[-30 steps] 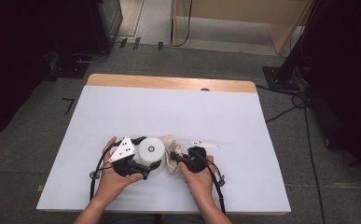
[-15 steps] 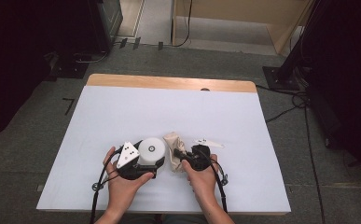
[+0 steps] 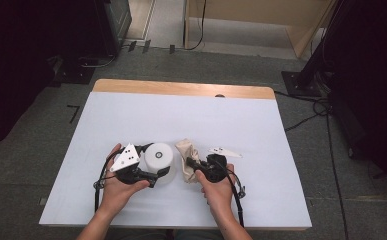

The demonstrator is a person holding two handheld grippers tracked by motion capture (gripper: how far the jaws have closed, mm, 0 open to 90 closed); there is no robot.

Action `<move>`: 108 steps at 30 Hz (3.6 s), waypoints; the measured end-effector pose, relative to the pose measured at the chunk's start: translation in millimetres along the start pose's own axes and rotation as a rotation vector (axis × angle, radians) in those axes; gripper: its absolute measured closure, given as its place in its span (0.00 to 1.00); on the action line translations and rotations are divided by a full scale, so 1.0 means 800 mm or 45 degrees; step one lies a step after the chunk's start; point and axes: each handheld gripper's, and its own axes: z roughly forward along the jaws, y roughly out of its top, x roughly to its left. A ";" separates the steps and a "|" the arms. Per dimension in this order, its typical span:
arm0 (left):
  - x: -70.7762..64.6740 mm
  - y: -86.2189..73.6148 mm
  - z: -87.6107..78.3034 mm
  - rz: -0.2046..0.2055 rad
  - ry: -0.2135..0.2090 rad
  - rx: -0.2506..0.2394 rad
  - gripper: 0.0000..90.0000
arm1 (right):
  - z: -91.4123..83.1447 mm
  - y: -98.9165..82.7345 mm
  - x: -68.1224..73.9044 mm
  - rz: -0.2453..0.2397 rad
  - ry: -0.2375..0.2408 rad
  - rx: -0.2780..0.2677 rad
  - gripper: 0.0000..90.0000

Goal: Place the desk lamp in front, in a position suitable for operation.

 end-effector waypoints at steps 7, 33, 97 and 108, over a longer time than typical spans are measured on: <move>0.002 -0.009 0.008 0.067 -0.033 0.062 0.10 | -0.009 0.005 0.013 -0.018 0.038 -0.029 0.87; -0.009 -0.020 -0.011 -0.082 0.081 -0.073 0.09 | -0.007 0.003 0.052 -0.136 0.074 -0.074 0.87; 0.083 -0.048 -0.108 -0.416 0.600 0.095 0.00 | -0.011 0.025 -0.050 -0.225 -0.318 0.009 0.59; 0.093 -0.069 -0.110 -0.415 0.810 0.302 0.00 | -0.043 0.045 -0.045 -0.239 -0.295 -0.103 0.20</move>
